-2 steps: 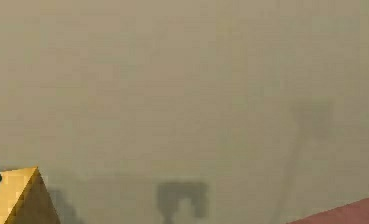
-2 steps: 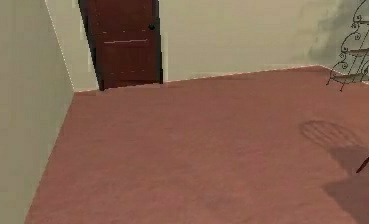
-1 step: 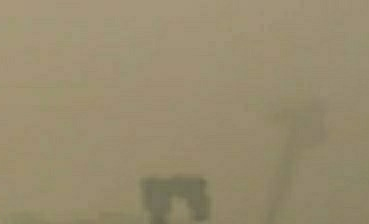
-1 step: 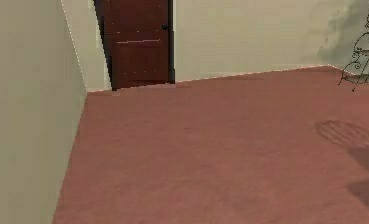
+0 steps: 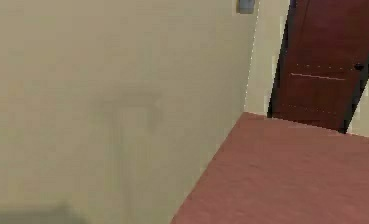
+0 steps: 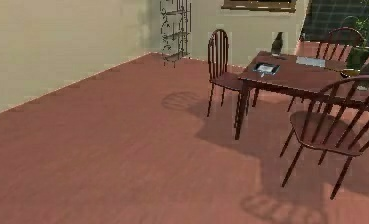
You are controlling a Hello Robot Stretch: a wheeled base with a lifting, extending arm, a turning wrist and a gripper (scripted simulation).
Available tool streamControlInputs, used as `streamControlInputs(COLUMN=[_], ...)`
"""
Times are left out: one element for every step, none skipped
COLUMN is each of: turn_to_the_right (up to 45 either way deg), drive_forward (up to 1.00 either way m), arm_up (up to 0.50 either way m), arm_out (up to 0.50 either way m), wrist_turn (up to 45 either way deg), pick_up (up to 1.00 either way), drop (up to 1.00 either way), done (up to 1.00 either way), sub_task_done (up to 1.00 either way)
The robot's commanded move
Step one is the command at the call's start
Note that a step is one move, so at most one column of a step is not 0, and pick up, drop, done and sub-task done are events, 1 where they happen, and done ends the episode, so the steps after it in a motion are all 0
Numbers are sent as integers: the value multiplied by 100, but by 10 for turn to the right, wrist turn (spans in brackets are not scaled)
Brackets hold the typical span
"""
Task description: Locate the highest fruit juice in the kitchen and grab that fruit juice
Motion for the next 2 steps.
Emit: streamControlInputs(turn_to_the_right=[450,90], drive_forward=[0,0], arm_up=[0,0], arm_out=[0,0], wrist_turn=[0,0], pick_up=[0,0], drop=[0,0], done=[0,0], sub_task_done=[0,0])
